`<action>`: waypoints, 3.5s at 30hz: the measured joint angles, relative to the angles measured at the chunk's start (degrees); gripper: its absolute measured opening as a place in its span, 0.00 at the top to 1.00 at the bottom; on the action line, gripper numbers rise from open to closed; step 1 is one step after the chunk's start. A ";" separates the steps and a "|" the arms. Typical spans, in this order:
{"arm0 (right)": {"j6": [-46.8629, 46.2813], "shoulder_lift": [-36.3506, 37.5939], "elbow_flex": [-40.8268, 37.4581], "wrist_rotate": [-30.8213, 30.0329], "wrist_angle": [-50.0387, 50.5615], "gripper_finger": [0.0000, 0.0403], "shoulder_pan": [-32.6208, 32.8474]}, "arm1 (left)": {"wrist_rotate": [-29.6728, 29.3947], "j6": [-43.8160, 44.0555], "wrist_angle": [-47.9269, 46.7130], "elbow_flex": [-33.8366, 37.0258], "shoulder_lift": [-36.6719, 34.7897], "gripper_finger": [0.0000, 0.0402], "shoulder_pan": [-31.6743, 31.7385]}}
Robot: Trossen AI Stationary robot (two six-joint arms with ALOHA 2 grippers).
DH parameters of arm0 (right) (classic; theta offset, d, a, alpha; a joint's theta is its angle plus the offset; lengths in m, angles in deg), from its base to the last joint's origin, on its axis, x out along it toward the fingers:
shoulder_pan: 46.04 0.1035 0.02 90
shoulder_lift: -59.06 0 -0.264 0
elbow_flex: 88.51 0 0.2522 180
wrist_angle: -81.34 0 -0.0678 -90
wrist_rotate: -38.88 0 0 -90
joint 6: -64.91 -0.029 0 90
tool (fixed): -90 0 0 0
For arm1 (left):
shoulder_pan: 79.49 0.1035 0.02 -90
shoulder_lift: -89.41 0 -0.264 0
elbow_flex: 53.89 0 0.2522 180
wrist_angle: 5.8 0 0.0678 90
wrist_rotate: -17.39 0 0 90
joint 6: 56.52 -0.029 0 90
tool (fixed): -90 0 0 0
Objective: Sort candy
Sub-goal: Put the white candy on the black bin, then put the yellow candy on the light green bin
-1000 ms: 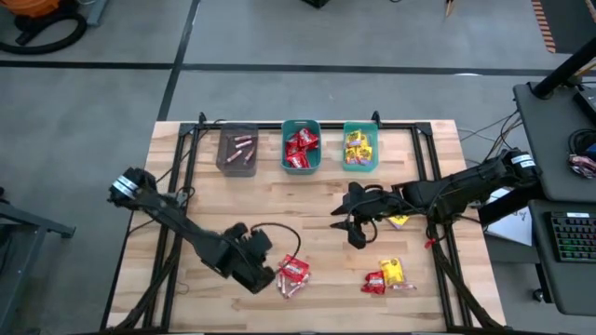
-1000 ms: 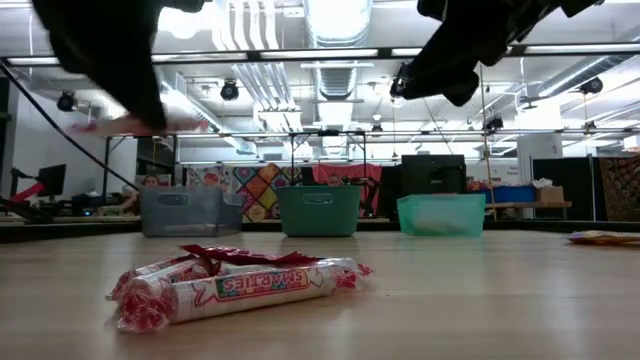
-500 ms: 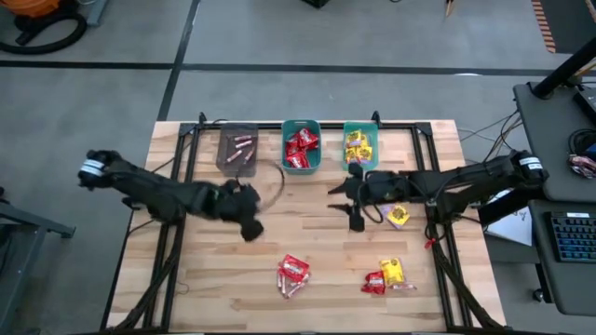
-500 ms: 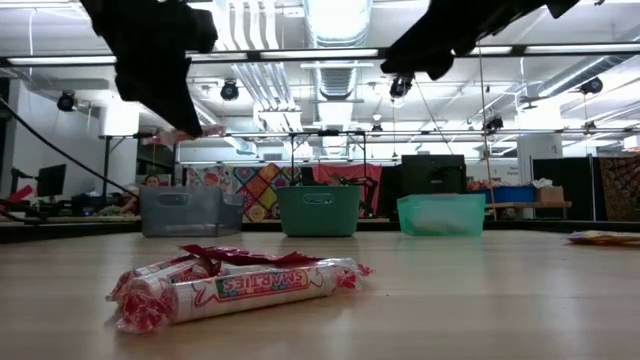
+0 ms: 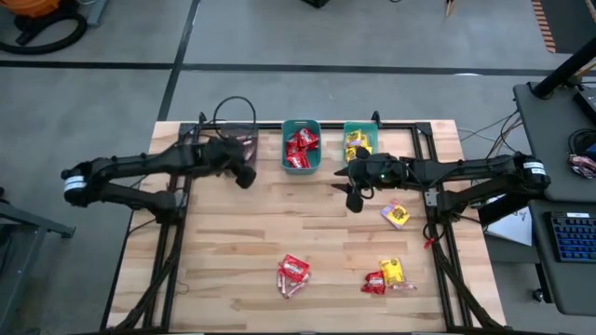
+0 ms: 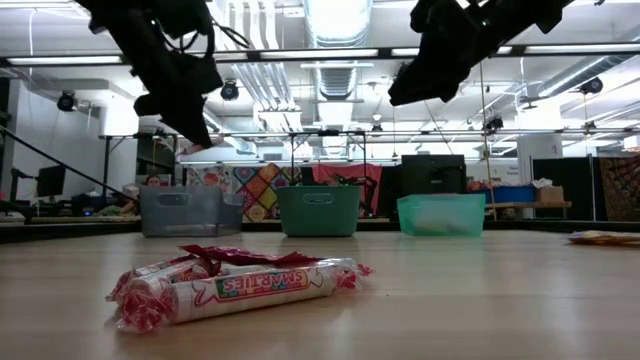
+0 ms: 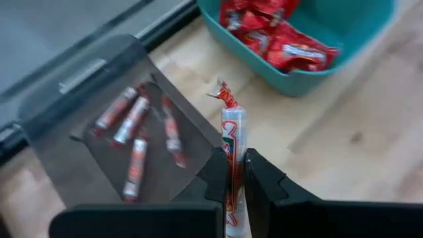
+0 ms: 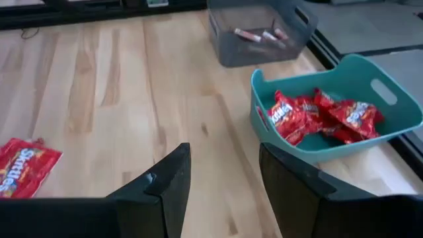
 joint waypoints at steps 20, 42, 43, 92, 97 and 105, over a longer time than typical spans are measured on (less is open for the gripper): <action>-0.27 0.00 0.00 0.00 1.13 0.58 0.02 | 4.16 -17.22 11.51 -1.00 19.45 0.90 29.50; -1.99 0.02 -0.13 0.00 2.68 0.58 0.02 | 5.02 -10.00 0.03 -5.35 13.75 0.70 23.39; -2.01 0.02 -0.14 0.00 2.66 0.58 0.02 | 5.24 -9.22 -0.18 -5.35 12.49 0.70 21.81; -50.16 -0.02 -6.66 7.94 51.79 0.49 6.10 | 6.95 0.33 7.50 -5.22 12.74 0.72 -30.96; -52.11 -0.02 -10.54 9.32 47.68 0.45 6.10 | 5.55 0.12 7.50 -5.22 12.79 0.72 -30.94; -53.56 -0.02 -17.20 8.96 37.48 0.45 6.08 | 3.54 -2.46 9.01 -5.22 12.79 0.72 -30.89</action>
